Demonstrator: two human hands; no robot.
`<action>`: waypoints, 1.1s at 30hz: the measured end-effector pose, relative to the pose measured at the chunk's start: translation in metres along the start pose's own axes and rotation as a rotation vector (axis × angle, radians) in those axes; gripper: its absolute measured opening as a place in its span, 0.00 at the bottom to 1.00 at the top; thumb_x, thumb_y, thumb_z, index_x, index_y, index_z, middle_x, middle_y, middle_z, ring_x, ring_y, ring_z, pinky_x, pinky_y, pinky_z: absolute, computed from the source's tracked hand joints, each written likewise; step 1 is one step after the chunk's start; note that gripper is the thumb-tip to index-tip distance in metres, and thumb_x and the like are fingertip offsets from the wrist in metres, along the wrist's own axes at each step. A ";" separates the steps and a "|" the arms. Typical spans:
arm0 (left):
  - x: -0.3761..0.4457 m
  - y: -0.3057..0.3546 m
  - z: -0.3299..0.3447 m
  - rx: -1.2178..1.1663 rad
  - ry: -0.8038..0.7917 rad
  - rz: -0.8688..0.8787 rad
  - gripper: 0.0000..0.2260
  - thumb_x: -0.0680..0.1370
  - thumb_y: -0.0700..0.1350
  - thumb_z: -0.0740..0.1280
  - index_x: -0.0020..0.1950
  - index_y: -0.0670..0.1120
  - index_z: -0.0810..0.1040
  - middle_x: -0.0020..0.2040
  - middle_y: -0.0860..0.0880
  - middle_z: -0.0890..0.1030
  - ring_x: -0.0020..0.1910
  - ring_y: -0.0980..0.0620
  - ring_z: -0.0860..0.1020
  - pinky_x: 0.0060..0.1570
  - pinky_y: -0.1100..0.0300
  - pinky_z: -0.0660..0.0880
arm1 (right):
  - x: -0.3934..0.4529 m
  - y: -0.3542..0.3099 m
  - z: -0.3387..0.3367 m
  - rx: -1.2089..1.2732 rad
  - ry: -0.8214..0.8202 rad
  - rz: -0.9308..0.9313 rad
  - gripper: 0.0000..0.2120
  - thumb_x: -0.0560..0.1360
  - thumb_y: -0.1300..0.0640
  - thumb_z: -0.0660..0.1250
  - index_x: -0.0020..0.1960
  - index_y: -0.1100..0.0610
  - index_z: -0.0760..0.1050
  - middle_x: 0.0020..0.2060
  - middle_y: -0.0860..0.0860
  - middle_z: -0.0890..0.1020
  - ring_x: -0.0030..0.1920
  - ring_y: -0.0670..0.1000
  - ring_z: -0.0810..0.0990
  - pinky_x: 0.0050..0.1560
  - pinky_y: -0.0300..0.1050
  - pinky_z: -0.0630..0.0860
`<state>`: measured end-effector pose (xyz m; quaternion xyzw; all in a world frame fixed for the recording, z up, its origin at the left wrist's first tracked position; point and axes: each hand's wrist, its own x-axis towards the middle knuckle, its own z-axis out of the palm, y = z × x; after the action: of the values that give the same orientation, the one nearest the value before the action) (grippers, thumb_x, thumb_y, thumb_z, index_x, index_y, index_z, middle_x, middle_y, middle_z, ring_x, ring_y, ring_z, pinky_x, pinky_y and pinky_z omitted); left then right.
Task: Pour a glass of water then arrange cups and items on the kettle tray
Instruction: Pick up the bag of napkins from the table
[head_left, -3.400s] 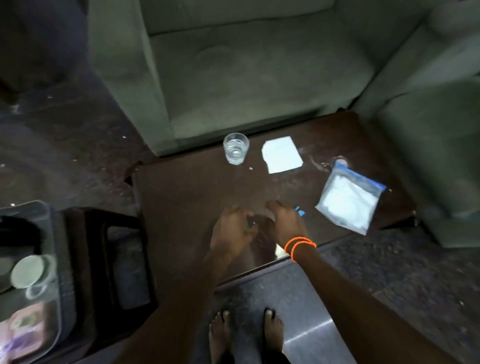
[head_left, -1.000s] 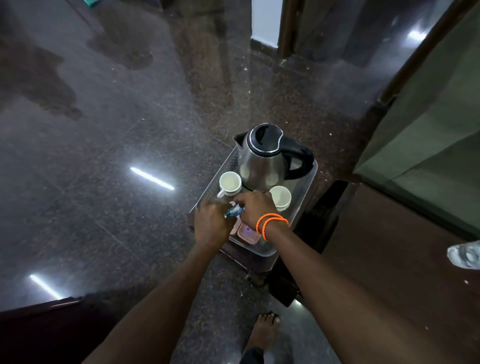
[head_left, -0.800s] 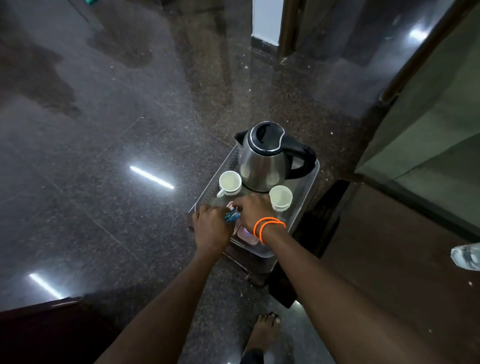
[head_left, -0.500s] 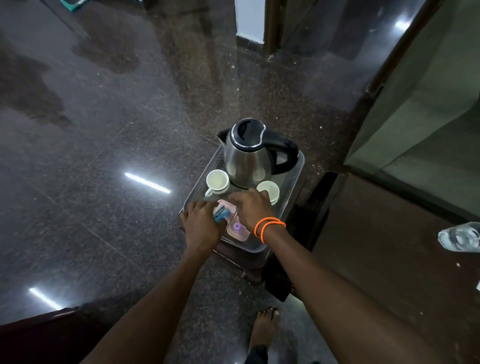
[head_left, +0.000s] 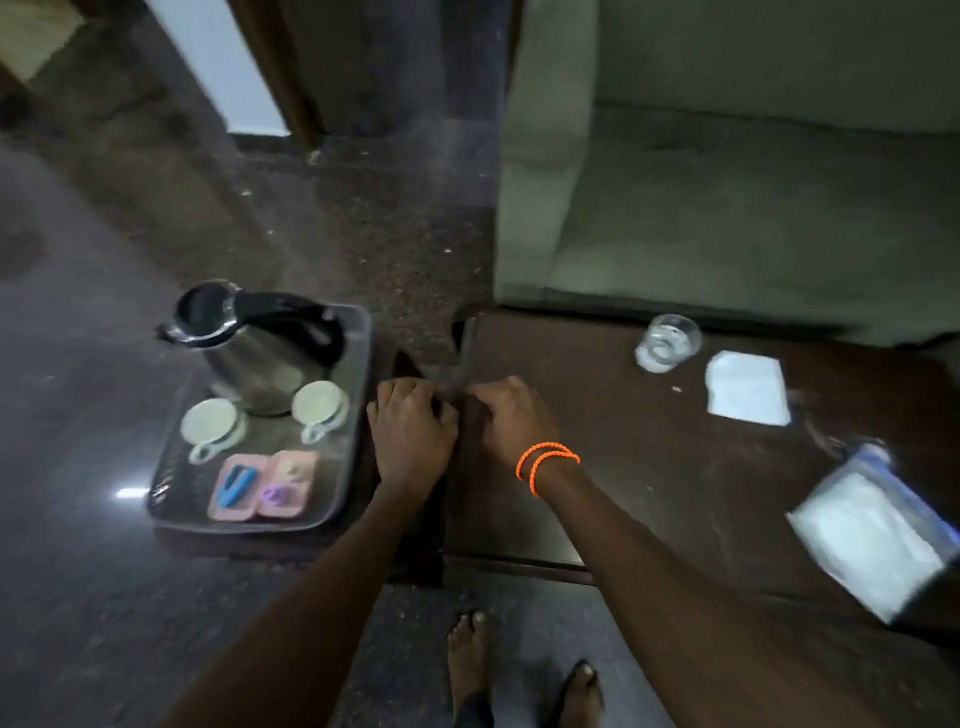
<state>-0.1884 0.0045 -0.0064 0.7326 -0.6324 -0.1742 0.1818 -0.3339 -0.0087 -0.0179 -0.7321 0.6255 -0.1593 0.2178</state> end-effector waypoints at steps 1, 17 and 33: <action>-0.003 0.024 0.016 -0.012 -0.029 0.036 0.12 0.75 0.44 0.71 0.57 0.46 0.86 0.57 0.44 0.84 0.63 0.40 0.75 0.62 0.45 0.71 | -0.012 0.023 -0.011 0.001 0.031 0.037 0.18 0.68 0.65 0.67 0.55 0.52 0.82 0.45 0.54 0.86 0.48 0.60 0.80 0.46 0.50 0.79; -0.141 0.275 0.242 -0.026 -0.743 0.378 0.16 0.76 0.47 0.68 0.63 0.49 0.85 0.59 0.41 0.86 0.59 0.38 0.83 0.59 0.50 0.80 | -0.266 0.311 -0.092 0.112 0.229 0.936 0.20 0.72 0.59 0.66 0.63 0.55 0.79 0.55 0.60 0.83 0.58 0.63 0.79 0.59 0.52 0.77; -0.130 0.353 0.393 -0.053 -0.987 0.275 0.19 0.75 0.48 0.72 0.64 0.44 0.79 0.52 0.38 0.87 0.49 0.39 0.86 0.54 0.47 0.84 | -0.313 0.450 -0.081 0.381 0.524 1.500 0.17 0.75 0.56 0.69 0.60 0.64 0.75 0.55 0.64 0.83 0.56 0.64 0.82 0.54 0.51 0.78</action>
<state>-0.7016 0.0676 -0.1748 0.4683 -0.7286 -0.4900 -0.0986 -0.8085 0.2346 -0.1694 -0.0082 0.9420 -0.2406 0.2339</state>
